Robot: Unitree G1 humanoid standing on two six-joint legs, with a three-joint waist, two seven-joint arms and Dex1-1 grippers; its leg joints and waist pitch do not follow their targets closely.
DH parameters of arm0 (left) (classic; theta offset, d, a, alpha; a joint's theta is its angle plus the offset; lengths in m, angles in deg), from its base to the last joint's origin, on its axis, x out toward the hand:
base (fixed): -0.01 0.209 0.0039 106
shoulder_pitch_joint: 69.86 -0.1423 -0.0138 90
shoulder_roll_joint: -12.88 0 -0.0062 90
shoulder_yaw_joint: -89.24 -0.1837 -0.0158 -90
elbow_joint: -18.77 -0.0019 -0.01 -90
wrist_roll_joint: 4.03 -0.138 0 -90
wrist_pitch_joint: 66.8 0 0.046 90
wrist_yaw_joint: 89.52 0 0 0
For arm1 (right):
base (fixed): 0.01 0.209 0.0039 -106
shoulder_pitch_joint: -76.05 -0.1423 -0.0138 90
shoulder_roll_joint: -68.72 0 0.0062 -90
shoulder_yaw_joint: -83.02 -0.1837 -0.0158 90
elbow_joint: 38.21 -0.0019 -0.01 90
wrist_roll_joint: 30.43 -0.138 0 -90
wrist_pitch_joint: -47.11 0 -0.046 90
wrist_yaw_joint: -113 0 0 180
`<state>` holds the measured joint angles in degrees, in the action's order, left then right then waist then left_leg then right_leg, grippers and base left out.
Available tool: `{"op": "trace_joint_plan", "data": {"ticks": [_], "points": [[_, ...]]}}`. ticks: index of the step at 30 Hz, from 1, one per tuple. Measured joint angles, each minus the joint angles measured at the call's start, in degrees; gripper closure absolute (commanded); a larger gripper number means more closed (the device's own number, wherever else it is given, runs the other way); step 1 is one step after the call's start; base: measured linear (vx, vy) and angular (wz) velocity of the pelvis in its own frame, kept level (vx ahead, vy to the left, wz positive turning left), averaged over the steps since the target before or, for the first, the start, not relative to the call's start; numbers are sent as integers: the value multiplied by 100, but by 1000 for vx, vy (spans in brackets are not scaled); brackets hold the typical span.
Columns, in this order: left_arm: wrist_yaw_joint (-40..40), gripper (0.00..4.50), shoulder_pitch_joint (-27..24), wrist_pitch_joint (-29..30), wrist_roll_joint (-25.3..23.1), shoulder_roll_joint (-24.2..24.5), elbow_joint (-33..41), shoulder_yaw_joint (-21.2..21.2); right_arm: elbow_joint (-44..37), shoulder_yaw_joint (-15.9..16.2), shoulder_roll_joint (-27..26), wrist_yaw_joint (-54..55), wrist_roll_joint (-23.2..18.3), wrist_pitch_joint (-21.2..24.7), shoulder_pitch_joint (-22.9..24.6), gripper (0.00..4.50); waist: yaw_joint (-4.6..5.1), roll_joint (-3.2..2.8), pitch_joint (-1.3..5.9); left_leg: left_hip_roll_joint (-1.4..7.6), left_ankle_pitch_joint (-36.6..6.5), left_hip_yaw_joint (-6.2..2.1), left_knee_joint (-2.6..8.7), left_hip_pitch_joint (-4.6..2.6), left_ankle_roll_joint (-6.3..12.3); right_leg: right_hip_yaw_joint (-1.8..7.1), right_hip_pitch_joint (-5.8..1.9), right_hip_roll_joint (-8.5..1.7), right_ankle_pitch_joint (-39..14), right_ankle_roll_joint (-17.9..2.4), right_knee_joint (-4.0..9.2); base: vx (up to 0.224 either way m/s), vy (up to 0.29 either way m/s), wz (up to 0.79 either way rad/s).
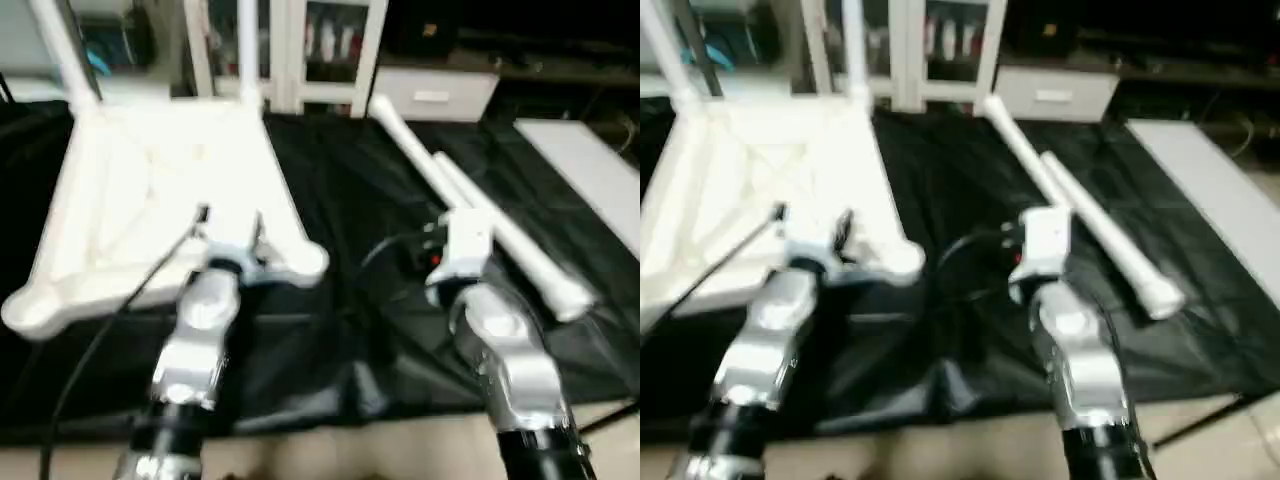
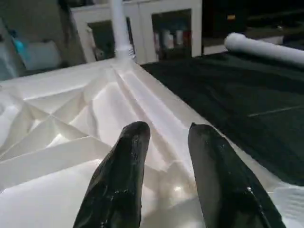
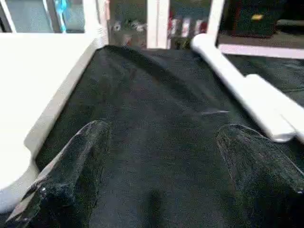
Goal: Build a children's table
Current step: Rotate table base
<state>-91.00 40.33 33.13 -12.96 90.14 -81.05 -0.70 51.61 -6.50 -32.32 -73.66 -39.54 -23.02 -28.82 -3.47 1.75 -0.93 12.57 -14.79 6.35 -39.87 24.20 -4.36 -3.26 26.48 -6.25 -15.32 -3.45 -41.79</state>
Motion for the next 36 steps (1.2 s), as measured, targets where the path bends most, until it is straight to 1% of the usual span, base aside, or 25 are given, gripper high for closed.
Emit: {"op": "trace_joint_plan", "data": {"ticks": [1,2,3,4,5,6,7,9,11,12,13,14,15,16,18,20,24,26,28,30,32,33,34,35,36], "points": [[-68,282,-13,-39,7,-23,-25,-35,-11,-7,-5,7,-1,-3,46,64,-13,8,-17,41,76,-9,45,2,118,-77,-17,3,12,99,-13,-107,-307,-6],[-158,282,-11,-54,29,-71,-21,-136,-12,-31,32,8,3,-3,149,64,-6,50,-32,28,109,-2,23,25,722,-112,-19,36,35,83,10,-107,-307,-6],[-238,282,-5,-78,46,-124,-14,-237,11,-85,88,8,3,-2,217,64,-74,97,-48,5,-63,59,-342,103,1109,-132,-50,71,91,120,74,-109,-309,3],[-293,282,-5,-75,45,-203,-10,-413,56,-137,102,10,21,-1,234,64,-135,147,-75,-208,-153,125,-711,93,1139,-133,-103,121,166,108,144,-107,-306,-8],[-311,282,18,-63,35,-220,-11,-518,44,-183,105,10,26,-13,218,64,-113,140,-79,-420,-133,167,-668,-9,1047,-230,-147,137,194,186,210,-107,-306,-8],[-310,282,45,-58,21,-222,-1,-563,35,-223,113,12,29,-20,195,64,-119,135,-80,-605,-150,205,-401,-165,934,-293,-158,198,237,163,273,-124,-231,-17],[-261,282,81,-42,9,-204,13,-545,23,-243,103,23,30,-36,168,64,-131,56,-85,-771,-315,184,-135,-281,738,-405,-160,277,263,144,323,-118,-159,-18],[-161,282,-22,35,18,-192,-9,-418,26,-239,39,73,29,-34,194,64,-167,15,-137,-755,-295,46,-29,-320,611,-562,-229,314,267,144,454,-111,-143,-22],[-162,282,-98,84,67,-199,-14,-366,26,-220,30,100,32,-32,227,64,-187,-97,-197,-639,-181,75,157,-428,428,-748,-338,312,277,150,674,-102,-87,-20],[-210,282,-147,45,168,-210,13,-314,25,-210,36,117,46,-32,252,64,-177,-178,-212,-534,-152,110,232,-481,379,-889,-431,312,284,157,839,-101,-38,-1],[-249,282,-160,18,280,-224,29,-254,16,-209,31,124,66,-23,293,64,-177,-255,-231,-373,-81,182,335,-515,299,-951,-540,337,249,210,900,-119,-37,9],[-282,282,-142,-15,364,-228,88,-188,-24,-204,6,124,65,-19,327,64,-180,-244,-253,-303,-3,272,341,-499,248,-720,-545,313,174,247,606,-119,-37,9],[-325,282,-130,-27,428,-209,165,-154,-75,-191,0,114,65,-17,392,64,-213,-148,-247,-273,30,468,341,-506,232,-405,-557,192,162,225,375,-57,-85,32],[-336,282,-140,-44,469,-198,206,-110,-94,-162,13,99,70,-16,381,64,-247,15,-239,-277,42,574,349,-530,208,-239,-529,90,52,328,282,13,-134,30],[-336,282,-199,-27,475,-164,200,-96,-116,-106,18,67,82,-14,382,64,-358,18,-237,-371,54,479,458,-484,192,-206,-508,95,62,310,308,-1,-123,17],[-341,282,-196,-15,488,-213,201,-116,-115,-110,38,69,107,-14,390,64,-460,8,-232,-361,209,469,542,-439,118,-208,-454,117,73,292,309,-31,-71,9],[-397,282,-227,5,601,-284,201,-149,-115,-115,35,67,118,-2,387,64,-442,3,-237,-302,280,466,581,-448,115,-221,-512,185,76,288,420,0,0,0],[-395,282,-273,7,627,-274,201,-148,-115,-119,28,38,62,14,382,64,-385,-3,-244,-280,279,468,646,-540,116,-252,-650,213,76,287,572,55,32,-6],[-391,282,-315,10,631,-192,203,-87,-111,-105,26,-48,22,17,321,64,-317,-18,-280,-250,241,572,731,-793,93,-146,-765,277,72,269,679,78,43,-25],[-385,282,-315,9,632,-130,209,11,-119,-103,31,-112,19,12,245,64,-272,23,-275,-241,137,697,753,-963,53,-72,-751,253,21,186,590,109,42,-52],[-383,282,-315,9,632,-160,221,13,-118,-101,60,-154,20,11,192,64,-180,127,-263,-255,-4,818,773,-1119,-31,-50,-711,181,14,156,490,202,-4,-90],[-380,282,-302,11,632,-204,220,-11,-116,-105,123,-164,27,3,176,64,-151,172,-251,-284,-97,721,724,-1035,-26,-42,-748,216,-10,235,501,201,-22,-63],[-386,282,-203,20,632,-337,213,-154,-48,-185,297,-174,68,2,204,64,-156,121,-220,-356,-239,410,304,-791,239,-17,-767,297,-42,218,540,221,-18,-27],[-390,282,-204,15,636,-423,236,-290,43,-267,401,-170,90,4,193,64,-176,132,-210,-431,-258,220,-69,-537,322,-15,-796,313,-63,213,573,91,2,-1],[-390,282,-227,14,640,-430,237,-351,66,-286,414,-172,100,5,188,64,-178,134,-209,-500,-255,137,-250,-319,322,-21,-858,316,-86,221,621,178,4,-4]]}}
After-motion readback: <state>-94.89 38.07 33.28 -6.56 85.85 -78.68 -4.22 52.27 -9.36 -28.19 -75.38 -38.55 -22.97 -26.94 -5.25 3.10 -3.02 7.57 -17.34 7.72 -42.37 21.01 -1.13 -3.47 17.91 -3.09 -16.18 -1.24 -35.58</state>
